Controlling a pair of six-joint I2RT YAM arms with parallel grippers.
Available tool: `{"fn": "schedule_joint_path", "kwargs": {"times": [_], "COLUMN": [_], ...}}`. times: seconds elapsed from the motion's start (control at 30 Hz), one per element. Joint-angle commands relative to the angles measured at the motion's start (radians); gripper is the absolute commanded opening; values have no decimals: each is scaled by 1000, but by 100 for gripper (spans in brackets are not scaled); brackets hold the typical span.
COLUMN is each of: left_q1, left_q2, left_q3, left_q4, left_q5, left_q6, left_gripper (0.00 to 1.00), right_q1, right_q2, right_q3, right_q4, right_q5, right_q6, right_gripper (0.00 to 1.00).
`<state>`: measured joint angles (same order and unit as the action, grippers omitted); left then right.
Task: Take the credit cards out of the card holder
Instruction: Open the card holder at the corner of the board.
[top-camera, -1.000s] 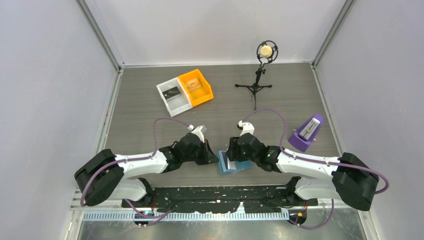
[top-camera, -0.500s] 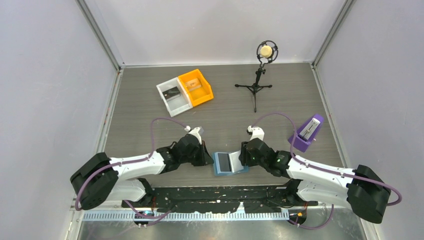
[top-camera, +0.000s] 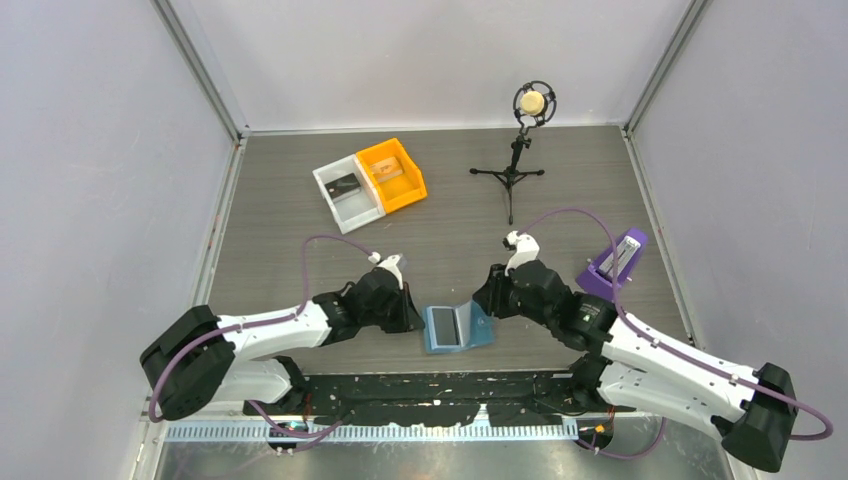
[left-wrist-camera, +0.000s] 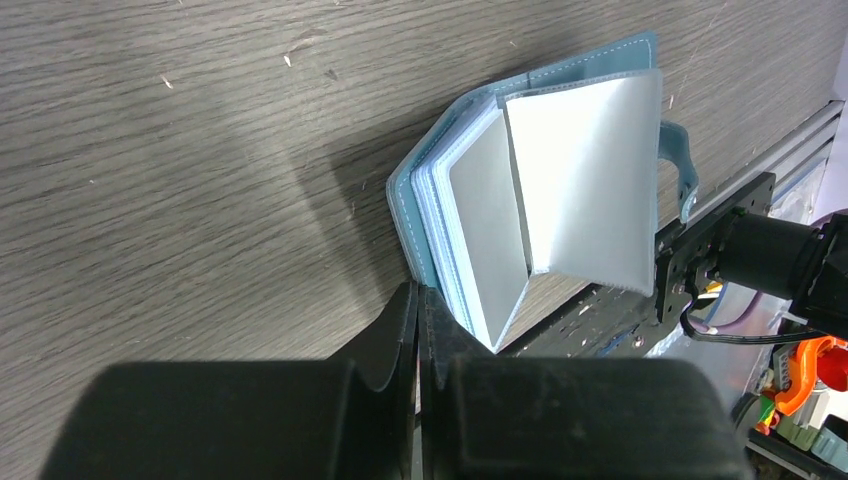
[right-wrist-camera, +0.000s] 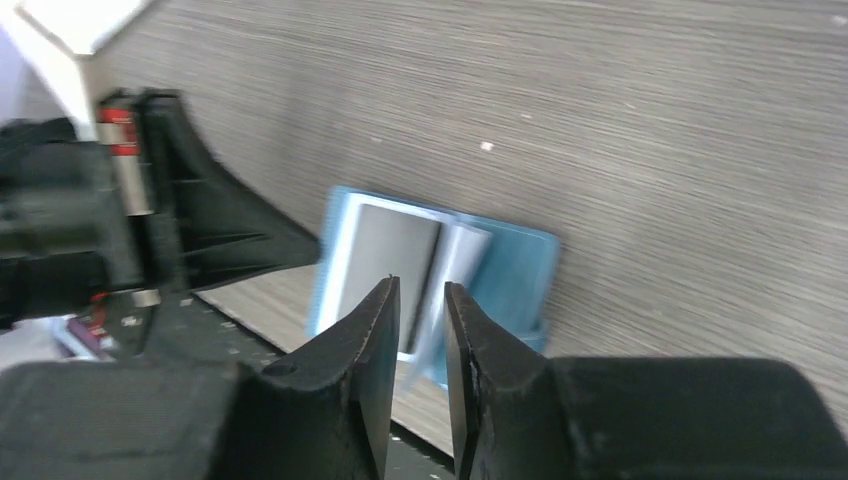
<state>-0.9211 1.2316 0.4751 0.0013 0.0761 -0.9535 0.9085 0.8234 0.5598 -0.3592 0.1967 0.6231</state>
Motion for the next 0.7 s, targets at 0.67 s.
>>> {"fn": "schedule_joint_path", "kwargs": {"times": [0.67], "left_q1": [-5], "left_q2": [-39], "left_q3": [42], "left_q4": [-76], "left_q5": [-50], "left_q6": [18], "left_gripper": [0], "right_q1": [55], "right_q2": [260], "right_q3": [-163], "right_q4": [428], "right_q5": [-166], "right_q6": [104], "right_gripper": [24]}}
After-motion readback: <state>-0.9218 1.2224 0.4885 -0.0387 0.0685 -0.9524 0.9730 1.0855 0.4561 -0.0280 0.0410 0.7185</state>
